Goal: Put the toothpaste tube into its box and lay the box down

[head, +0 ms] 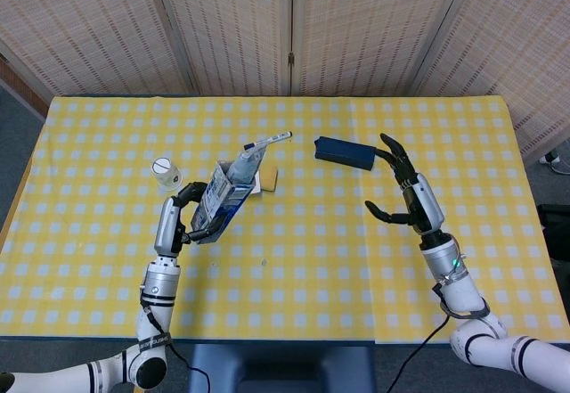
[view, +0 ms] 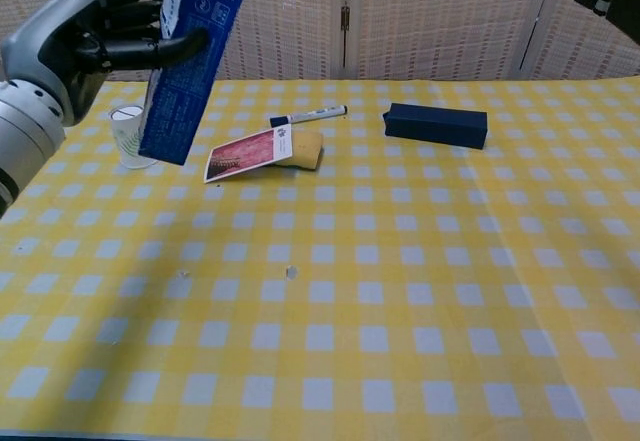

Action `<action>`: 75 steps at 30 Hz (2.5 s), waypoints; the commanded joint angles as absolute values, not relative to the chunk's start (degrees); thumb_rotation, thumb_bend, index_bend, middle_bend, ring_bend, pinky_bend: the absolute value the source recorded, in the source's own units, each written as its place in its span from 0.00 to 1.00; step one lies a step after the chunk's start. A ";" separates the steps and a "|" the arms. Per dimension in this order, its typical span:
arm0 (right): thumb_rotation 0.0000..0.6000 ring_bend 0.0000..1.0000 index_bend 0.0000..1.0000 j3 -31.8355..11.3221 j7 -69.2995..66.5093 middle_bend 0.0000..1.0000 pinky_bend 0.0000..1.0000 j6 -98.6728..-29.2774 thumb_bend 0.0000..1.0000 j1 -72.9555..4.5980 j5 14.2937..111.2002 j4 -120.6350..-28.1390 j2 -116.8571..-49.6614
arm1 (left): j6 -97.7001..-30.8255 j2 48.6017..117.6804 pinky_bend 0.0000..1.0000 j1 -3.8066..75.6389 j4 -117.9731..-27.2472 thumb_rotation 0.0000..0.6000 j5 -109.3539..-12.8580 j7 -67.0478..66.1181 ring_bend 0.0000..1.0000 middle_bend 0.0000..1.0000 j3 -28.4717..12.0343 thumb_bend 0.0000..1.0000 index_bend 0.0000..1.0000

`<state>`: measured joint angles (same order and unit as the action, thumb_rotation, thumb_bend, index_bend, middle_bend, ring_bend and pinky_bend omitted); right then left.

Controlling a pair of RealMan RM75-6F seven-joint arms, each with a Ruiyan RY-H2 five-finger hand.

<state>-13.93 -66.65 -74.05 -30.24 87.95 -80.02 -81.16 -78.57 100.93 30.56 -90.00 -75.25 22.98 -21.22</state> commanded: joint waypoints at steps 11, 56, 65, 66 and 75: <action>1.00 0.06 0.00 -9.77 -61.76 0.00 0.00 -73.46 0.31 -27.97 88.79 -79.33 -75.13 | -83.97 94.99 0.42 27.02 -89.42 1.00 -81.72 39.43 0.39 0.63 -21.97 0.33 0.59; 1.00 0.06 0.00 -5.92 -57.65 0.00 0.01 -75.32 0.31 -26.72 91.14 -76.86 -73.96 | -75.89 91.55 0.45 25.78 -82.59 1.00 -75.58 14.31 0.41 0.58 -12.32 0.29 0.59; 1.00 0.04 0.00 -2.50 -44.46 0.00 0.01 -75.84 0.31 -24.67 93.28 -76.80 -71.77 | -74.66 91.39 0.45 24.49 -79.76 1.00 -76.36 6.32 0.41 0.59 -8.35 0.29 0.60; 1.00 0.04 0.00 -2.30 -42.78 0.00 0.01 -75.93 0.31 -24.37 93.23 -77.20 -71.49 | -74.57 91.43 0.45 24.34 -79.51 1.00 -76.49 6.02 0.41 0.59 -8.04 0.29 0.60; 1.00 0.03 0.00 -1.92 -37.10 0.00 0.01 -78.01 0.31 -21.85 92.11 -79.17 -70.90 | -71.68 93.97 0.45 22.88 -75.29 1.00 -77.21 4.30 0.41 0.59 -3.86 0.29 0.60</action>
<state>-2.01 -36.83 -77.80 -22.05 92.24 -79.06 -70.97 -72.05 93.44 23.11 -75.90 -77.06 4.52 -4.21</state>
